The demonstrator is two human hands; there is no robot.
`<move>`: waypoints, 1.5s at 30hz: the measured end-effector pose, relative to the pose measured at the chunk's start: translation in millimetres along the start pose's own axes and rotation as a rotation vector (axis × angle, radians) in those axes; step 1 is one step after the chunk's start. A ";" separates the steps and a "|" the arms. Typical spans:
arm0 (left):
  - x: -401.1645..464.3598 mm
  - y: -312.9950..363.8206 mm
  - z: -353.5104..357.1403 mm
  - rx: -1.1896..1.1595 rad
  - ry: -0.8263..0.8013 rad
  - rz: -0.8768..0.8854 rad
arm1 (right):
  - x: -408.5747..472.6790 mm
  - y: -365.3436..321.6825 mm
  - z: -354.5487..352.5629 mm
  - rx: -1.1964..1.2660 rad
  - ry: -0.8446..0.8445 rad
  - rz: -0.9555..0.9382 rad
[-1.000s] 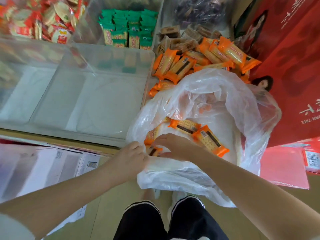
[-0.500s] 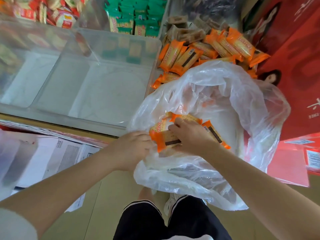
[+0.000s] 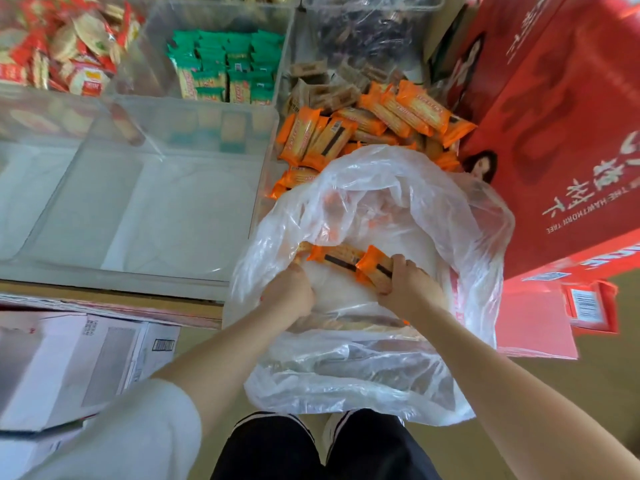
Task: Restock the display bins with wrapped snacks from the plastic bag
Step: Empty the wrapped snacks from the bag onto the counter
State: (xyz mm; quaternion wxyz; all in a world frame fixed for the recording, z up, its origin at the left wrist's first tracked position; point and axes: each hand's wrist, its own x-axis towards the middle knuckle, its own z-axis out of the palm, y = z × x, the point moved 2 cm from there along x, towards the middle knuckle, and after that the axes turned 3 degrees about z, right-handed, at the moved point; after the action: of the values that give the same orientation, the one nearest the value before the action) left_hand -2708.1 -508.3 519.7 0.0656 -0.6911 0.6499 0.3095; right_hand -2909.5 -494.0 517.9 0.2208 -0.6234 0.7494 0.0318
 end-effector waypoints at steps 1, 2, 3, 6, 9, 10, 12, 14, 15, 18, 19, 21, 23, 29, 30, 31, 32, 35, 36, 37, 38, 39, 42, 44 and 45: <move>0.9 -0.4 2.2 -0.018 0.050 -0.041 | -2.3 1.9 -4.5 0.098 0.003 -0.007; 0.1 0.9 2.7 -0.014 0.113 -0.065 | -5.9 4.2 -10.7 0.184 0.026 -0.021; -1.1 2.6 3.8 0.001 0.165 -0.079 | -10.3 6.7 -18.4 0.248 0.056 -0.043; -5.1 1.5 11.8 -0.020 0.262 -0.053 | -23.0 14.1 -42.3 0.294 0.081 -0.083; -9.3 0.1 18.8 0.018 0.231 -0.073 | -28.2 18.2 -58.4 0.198 0.099 -0.142; -12.0 0.5 19.7 0.030 0.234 -0.097 | -28.1 18.2 -62.0 0.177 0.101 -0.157; -17.2 1.3 21.4 0.036 0.236 -0.124 | -26.1 17.2 -67.3 0.138 0.089 -0.170; -17.4 -0.4 20.4 0.041 0.221 -0.087 | -21.6 17.7 -70.8 0.092 0.085 -0.187; -15.7 -1.8 17.2 0.035 0.231 -0.047 | -18.6 18.2 -72.2 0.078 0.087 -0.197; -13.3 3.1 5.9 0.172 0.229 0.257 | -9.2 19.4 -76.9 0.056 0.099 -0.215; -13.7 6.9 5.9 0.258 0.190 0.402 | -6.7 19.5 -79.3 0.042 0.111 -0.224; -19.1 13.1 7.3 0.355 0.099 0.674 | -2.7 20.3 -84.4 0.028 0.152 -0.245; -22.1 17.9 12.0 0.398 0.122 0.851 | 1.2 21.2 -88.7 0.030 0.185 -0.263; -9.9 62.2 18.3 0.126 0.146 0.703 | 14.1 24.6 -89.8 0.119 0.100 -0.258; -3.0 68.7 22.1 0.104 0.135 0.657 | 15.3 25.6 -90.5 0.142 0.102 -0.250; 4.9 73.0 27.4 0.112 0.120 0.607 | 16.3 26.5 -92.0 0.162 0.105 -0.239; 12.9 74.9 33.6 0.149 0.105 0.548 | 17.4 27.5 -93.0 0.178 0.111 -0.237; 27.0 78.7 46.4 0.311 0.115 0.404 | 20.6 30.7 -92.7 0.206 0.107 -0.238; 28.5 79.9 48.8 0.349 0.129 0.389 | 21.4 32.2 -92.2 0.209 0.106 -0.244; 29.0 82.8 49.6 0.386 0.146 0.388 | 21.0 33.6 -93.0 0.212 0.107 -0.249; 29.0 83.9 49.9 0.419 0.160 0.390 | 20.5 34.4 -93.8 0.215 0.113 -0.256; 28.7 84.7 48.8 0.440 0.165 0.391 | 19.7 35.3 -95.9 0.224 0.115 -0.254; 28.6 86.9 38.8 0.406 0.154 0.351 | 13.1 37.9 -105.9 0.327 0.118 -0.268; 23.5 89.2 26.7 0.381 0.111 0.354 | 8.0 37.8 -114.1 0.405 0.128 -0.278; 18.3 90.5 19.5 0.366 0.080 0.366 | 5.1 36.3 -119.4 0.438 0.133 -0.283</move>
State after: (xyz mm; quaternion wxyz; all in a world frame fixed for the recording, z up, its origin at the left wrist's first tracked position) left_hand -2800.4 -527.6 522.9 0.1066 -0.5502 0.8114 0.1659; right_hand -2979.3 -529.2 615.3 0.3030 -0.6602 0.6565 -0.2033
